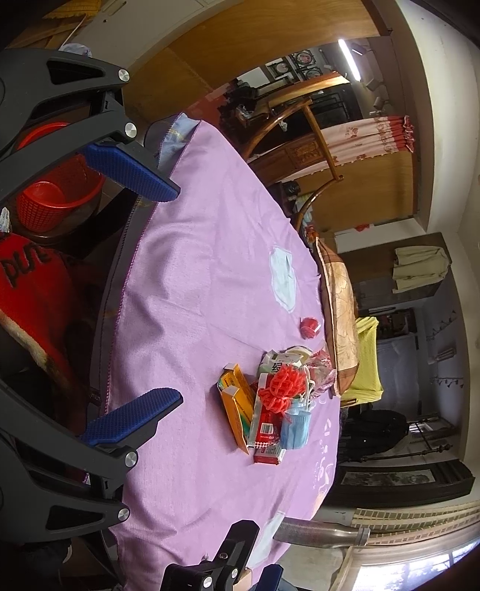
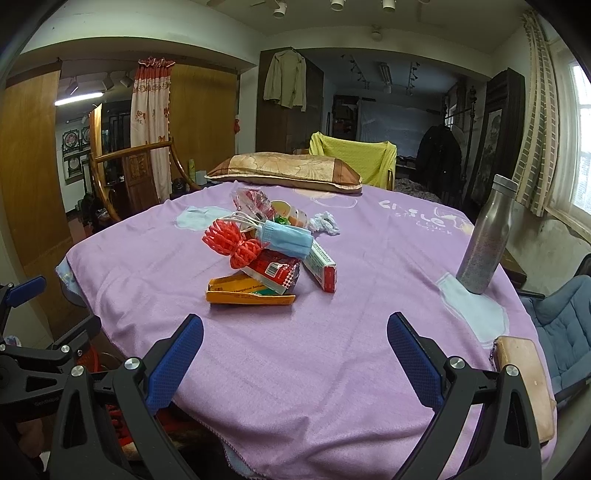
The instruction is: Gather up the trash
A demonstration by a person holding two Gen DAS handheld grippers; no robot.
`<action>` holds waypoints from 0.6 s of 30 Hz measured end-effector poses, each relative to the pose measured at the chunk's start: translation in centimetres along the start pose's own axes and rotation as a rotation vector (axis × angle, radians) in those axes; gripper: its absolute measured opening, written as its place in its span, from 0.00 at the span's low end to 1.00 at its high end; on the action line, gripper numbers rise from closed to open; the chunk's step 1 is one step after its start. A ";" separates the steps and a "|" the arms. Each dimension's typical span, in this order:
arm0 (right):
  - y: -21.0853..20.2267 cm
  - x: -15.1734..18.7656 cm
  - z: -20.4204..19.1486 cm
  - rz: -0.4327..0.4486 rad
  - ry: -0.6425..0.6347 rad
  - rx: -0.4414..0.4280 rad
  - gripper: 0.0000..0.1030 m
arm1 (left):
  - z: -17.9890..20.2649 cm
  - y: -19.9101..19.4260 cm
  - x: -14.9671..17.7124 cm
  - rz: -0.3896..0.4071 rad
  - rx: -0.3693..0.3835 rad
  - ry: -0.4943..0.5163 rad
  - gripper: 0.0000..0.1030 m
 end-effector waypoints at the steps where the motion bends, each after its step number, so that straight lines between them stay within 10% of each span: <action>1: 0.0 0.1 0.0 -0.002 0.000 0.000 0.95 | 0.0 0.1 0.0 -0.002 0.000 0.000 0.94; 18: 1.3 -0.2 0.3 -0.026 0.001 -0.004 0.95 | 0.2 1.6 0.1 -0.039 0.001 -0.005 0.94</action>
Point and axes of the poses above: each gripper's, at about its wrist camera, not at the fingertips, and y roughly the way its jaws point, z to its right, x to its underside, the point moved 7 cm from there along y, roughly the way its jaws point, and after that the axes turned 3 degrees about -z, right-handed, at the moved point
